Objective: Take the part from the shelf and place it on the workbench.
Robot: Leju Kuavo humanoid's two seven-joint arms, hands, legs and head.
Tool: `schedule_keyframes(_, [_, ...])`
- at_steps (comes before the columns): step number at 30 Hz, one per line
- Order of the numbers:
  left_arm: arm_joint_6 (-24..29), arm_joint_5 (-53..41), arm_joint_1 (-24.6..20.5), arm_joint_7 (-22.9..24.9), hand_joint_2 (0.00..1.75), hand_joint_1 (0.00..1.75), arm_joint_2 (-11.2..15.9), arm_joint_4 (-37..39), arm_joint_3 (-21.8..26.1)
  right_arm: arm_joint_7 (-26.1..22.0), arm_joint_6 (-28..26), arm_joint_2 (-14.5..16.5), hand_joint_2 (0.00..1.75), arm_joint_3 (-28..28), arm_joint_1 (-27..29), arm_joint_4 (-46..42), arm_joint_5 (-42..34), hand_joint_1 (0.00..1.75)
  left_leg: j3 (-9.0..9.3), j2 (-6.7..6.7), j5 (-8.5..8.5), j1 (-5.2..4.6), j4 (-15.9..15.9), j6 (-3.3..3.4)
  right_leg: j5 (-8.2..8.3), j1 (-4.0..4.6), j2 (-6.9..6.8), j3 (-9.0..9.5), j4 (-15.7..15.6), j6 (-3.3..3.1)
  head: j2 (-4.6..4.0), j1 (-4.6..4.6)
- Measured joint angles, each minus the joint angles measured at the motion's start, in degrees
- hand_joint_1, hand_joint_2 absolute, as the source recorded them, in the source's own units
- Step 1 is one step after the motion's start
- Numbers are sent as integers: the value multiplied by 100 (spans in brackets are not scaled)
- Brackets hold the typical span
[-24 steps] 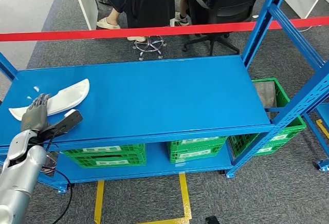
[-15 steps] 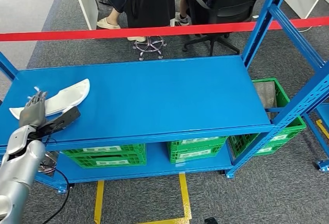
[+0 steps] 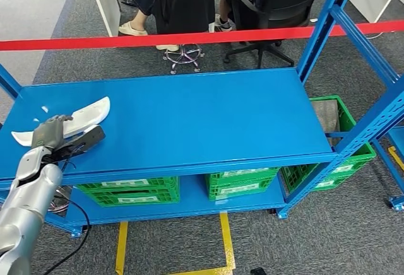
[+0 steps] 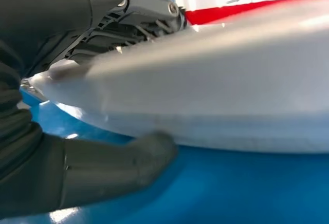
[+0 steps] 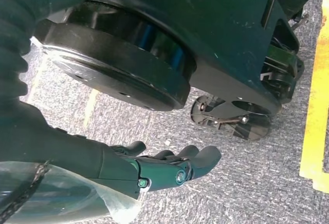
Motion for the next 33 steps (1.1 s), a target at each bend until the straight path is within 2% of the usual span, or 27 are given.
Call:
schedule_keyframes(12, [160, 112, 81, -332, 175, 175, -132, -95, -59, 0, -24, 0, 175, 51, 8, 2, -73, 0, 2, 0, 0, 0, 0, 0, 0, 0, 0, 5, 0, 0, 0, -1])
schedule_keyframes(15, [242, 226, 386, -509, 175, 175, -214, -545, -134, -3, -63, 0, 175, 53, 15, 2, -152, 0, 3, 0, 0, -2, 0, 1, 0, 0, 2, 5, 0, 0, 0, -1])
schedule_keyframes(19, [337, 345, 1076, -689, 175, 175, -382, -1585, -315, -9, -125, 0, 175, 53, 39, 8, -253, 0, 2, 3, -2, -4, 0, 2, -1, -2, 4, 3, -1, 1, 0, 0])
schedule_keyframes(24, [368, 356, 1276, -716, 175, 175, -437, -1908, -383, -9, -139, 0, 175, 53, 44, 10, -278, 0, 1, 3, -5, -5, 0, 3, -2, -3, 4, 2, -2, 1, 0, 1])
schedule_keyframes(25, [427, 351, 1562, -748, 175, 175, -506, -2386, -513, -12, -159, 0, 175, 52, 50, 14, -311, 0, 1, 3, -8, -6, 0, 5, -4, -5, 5, 2, -3, 4, 0, 1])
schedule_keyframes(28, [908, 565, 2946, -1199, 175, 175, -842, -4493, -1157, -54, -266, -2, 175, 44, 88, 34, -497, 0, 2, 5, -21, -12, 0, 15, -13, -10, 8, 2, -7, 17, 0, -2])
schedule_keyframes(30, [1182, 785, 3544, -1554, 175, 175, -993, -5218, -1497, -96, -317, -7, 175, 38, 99, 47, -585, 0, 3, 5, -24, -13, 0, 19, -19, -11, 4, 2, -8, 21, 0, -1])
schedule_keyframes(33, [1558, 1045, 4186, -2050, 175, 175, -1135, -5855, -2038, -229, -324, -17, 175, 20, 120, 65, -725, 0, 3, 4, -35, -22, 7, 33, -23, -22, 0, 8, -15, 29, 0, -1])
